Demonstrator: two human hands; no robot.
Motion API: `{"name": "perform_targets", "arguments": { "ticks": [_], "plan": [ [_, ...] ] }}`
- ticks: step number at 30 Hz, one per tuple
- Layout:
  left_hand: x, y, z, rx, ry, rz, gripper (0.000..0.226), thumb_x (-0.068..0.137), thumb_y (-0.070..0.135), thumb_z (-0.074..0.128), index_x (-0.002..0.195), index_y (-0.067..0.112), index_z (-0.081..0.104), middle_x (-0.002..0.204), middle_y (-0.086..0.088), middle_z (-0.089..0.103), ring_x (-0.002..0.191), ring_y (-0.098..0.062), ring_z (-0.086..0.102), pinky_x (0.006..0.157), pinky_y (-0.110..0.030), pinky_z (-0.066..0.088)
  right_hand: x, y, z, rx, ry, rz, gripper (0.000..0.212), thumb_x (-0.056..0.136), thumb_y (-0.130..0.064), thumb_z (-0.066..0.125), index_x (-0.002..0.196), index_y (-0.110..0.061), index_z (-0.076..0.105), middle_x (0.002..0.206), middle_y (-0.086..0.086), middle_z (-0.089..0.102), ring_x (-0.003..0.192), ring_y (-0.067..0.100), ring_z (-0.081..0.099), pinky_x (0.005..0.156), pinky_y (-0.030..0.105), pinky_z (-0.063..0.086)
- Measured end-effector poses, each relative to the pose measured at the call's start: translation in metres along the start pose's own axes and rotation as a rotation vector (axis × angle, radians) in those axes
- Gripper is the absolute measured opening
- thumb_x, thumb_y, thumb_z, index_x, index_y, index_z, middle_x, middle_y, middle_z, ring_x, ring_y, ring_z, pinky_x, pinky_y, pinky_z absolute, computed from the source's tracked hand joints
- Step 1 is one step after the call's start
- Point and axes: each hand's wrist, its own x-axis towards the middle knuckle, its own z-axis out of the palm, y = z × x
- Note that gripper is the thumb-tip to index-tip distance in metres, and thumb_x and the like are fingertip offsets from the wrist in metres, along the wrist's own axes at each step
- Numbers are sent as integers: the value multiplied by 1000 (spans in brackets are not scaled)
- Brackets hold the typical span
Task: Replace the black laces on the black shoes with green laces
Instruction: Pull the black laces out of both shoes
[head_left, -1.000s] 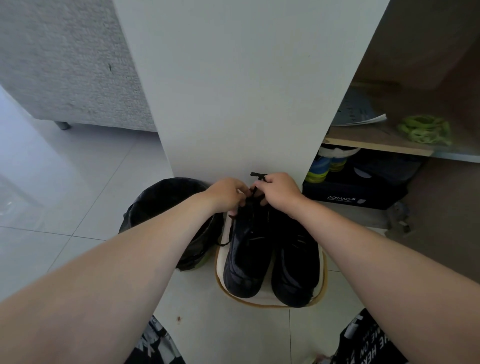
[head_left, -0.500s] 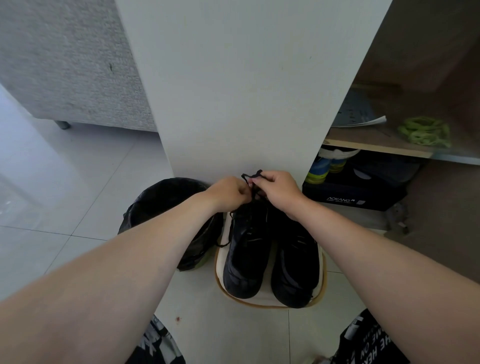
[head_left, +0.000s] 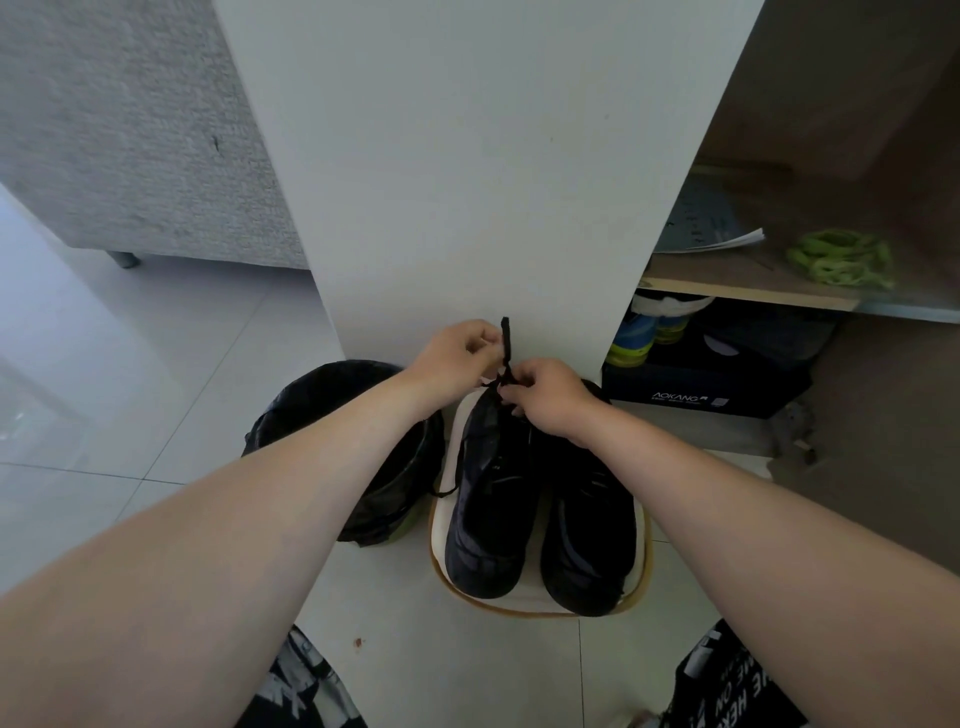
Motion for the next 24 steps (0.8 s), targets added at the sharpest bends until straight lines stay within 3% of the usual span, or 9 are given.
{"name": "perform_targets", "arguments": {
  "ticks": [4,8,11,13,18,21,22,24],
  "plan": [
    [-3,-21,2,356,-271,-80,25,92,9,56,112,25,56,102,0,64,91,-18,60,78,-29,48,1,-14,-4,-45,81,-40,19,100,-22,55,83,-16,61,85,9,72,76,25,70,80,41,56],
    [-1,-19,1,449,-296,-61,8,92,19,63,99,24,63,96,2,66,93,-18,62,85,-32,51,2,-19,-10,-71,228,-88,19,101,-24,52,96,-8,59,90,7,63,84,25,58,74,35,42],
    [1,-16,0,441,-242,-42,10,92,24,65,83,25,69,83,4,67,84,-16,63,87,-34,52,-2,-21,-9,-14,274,-135,18,101,-21,53,97,-5,58,90,9,62,82,22,55,69,33,37],
    [1,-15,1,468,-175,-19,11,91,23,66,87,16,75,88,-4,71,87,-21,66,87,-35,54,-2,-22,-8,12,256,-145,13,101,-20,55,95,-9,59,89,5,63,81,18,56,69,30,36],
    [0,-19,2,422,-117,-45,13,91,12,61,86,4,70,93,-16,70,92,-33,66,82,-40,56,1,-13,-1,28,43,-44,16,83,-25,74,80,-10,69,78,3,70,71,17,62,71,32,44],
    [-5,-6,3,323,-80,-133,17,93,16,59,107,9,65,106,-12,62,99,-32,62,83,-35,50,-6,-11,2,-99,-17,-29,24,79,-34,80,83,-11,76,83,5,75,71,12,62,66,28,44],
    [-3,-4,2,217,-29,-177,19,96,17,56,112,8,61,103,-13,63,95,-31,65,81,-37,52,-7,-9,2,-156,-35,-29,21,80,-32,79,83,-11,77,83,5,75,72,11,61,65,26,44],
    [0,-2,-1,78,59,-206,14,103,13,41,103,6,52,86,-16,68,73,-30,70,67,-38,59,-8,-8,1,-241,-69,-23,13,81,-22,78,89,-12,78,88,1,73,81,13,64,72,26,48]
  ]
}}
